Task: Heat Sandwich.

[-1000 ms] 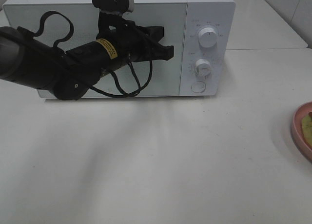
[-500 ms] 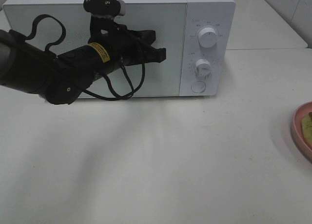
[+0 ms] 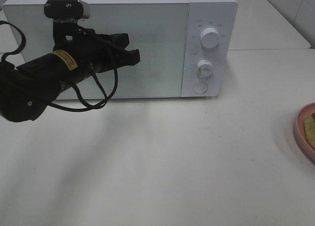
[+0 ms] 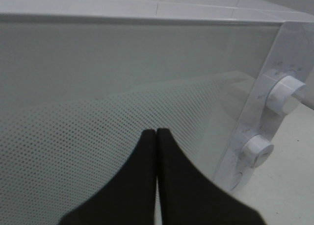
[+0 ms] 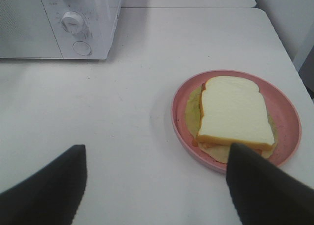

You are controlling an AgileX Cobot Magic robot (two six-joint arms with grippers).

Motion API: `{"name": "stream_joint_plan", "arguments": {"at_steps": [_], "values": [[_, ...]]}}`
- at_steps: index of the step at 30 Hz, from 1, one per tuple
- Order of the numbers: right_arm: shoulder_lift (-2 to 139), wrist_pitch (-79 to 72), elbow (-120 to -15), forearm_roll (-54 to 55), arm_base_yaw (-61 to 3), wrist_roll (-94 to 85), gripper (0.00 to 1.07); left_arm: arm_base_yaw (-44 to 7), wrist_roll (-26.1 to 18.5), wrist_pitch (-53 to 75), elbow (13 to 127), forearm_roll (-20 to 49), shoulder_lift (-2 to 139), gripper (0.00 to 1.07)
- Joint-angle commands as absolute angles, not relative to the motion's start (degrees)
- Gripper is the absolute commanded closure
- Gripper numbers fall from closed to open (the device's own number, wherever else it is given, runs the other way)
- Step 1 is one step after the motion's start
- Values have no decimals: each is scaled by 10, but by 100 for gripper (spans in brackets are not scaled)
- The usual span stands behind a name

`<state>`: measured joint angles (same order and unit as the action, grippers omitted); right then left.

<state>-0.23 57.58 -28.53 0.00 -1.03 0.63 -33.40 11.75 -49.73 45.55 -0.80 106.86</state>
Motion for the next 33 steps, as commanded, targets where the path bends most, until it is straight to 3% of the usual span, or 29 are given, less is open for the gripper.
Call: {"name": "stream_joint_plan", "arguments": {"at_steps": [1, 11, 13, 14, 16, 17, 18, 23, 28, 32, 33], "values": [[-18, 571, -285, 0, -6, 5, 32, -335, 119, -505, 423, -22, 1027, 107], [-18, 571, -285, 0, -6, 5, 32, -335, 135, -505, 308, -44, 932, 107], [-18, 571, -285, 0, -6, 5, 32, -335, 136, -503, 270, -48, 906, 86], [-18, 571, -285, 0, -6, 5, 32, -335, 136, -503, 270, -48, 906, 86], [-18, 571, -285, 0, -6, 5, 32, -335, 136, -503, 250, -49, 893, 59], [-18, 571, -285, 0, -6, 5, 32, -335, 141, -501, 235, -47, 883, 23], [-18, 571, -285, 0, -6, 5, 32, -335, 142, -497, 232, -46, 880, 8], [-18, 571, -285, 0, -6, 5, 32, -335, 143, -469, 226, -49, 879, 8], [-18, 571, -285, 0, -6, 5, 32, -335, 147, -407, 229, -93, 878, 8], [-18, 571, -285, 0, -6, 5, 32, -335, 178, -179, 274, -108, 858, 8], [-18, 571, -285, 0, -6, 5, 32, -335, 178, -179, 274, -108, 858, 8]]}}
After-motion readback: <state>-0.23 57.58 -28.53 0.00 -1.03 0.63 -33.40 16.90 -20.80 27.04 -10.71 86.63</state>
